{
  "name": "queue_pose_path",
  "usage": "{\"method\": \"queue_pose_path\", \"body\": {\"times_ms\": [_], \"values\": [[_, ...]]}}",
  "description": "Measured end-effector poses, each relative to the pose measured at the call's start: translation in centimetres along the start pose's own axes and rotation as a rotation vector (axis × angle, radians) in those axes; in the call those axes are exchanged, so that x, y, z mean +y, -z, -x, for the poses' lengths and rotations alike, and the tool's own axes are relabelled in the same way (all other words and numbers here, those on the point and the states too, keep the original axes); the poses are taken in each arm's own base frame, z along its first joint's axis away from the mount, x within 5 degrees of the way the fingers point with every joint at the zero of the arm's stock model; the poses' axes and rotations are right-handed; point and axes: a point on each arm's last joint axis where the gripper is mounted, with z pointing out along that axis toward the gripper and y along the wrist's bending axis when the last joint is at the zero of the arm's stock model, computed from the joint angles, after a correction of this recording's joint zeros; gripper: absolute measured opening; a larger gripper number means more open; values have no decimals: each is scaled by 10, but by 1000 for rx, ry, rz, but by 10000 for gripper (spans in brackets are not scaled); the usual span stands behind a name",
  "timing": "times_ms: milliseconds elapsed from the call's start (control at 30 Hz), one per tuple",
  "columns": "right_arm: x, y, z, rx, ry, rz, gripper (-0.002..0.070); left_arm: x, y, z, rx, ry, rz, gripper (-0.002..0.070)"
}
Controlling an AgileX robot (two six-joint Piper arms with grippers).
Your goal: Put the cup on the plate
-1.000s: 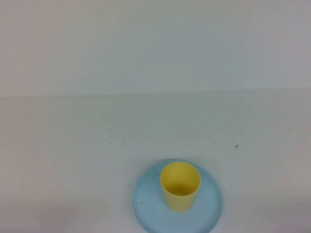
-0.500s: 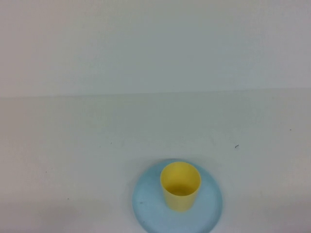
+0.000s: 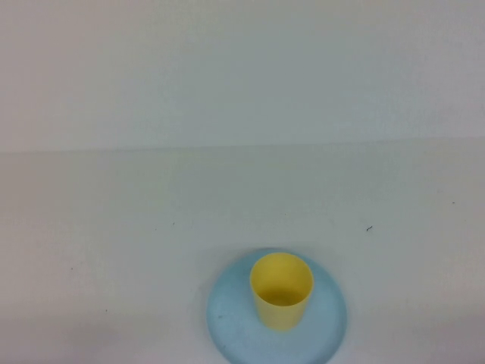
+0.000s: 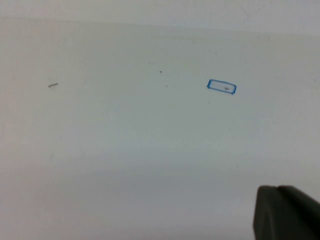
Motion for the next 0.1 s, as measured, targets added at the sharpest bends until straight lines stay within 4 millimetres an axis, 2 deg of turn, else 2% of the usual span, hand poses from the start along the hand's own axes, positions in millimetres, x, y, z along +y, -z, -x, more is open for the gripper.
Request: {"method": "queue_pose_path", "body": {"times_ms": [100], "values": [[0, 0, 0, 0, 0, 0, 2, 0, 0, 0, 0, 0, 0, 0]]}}
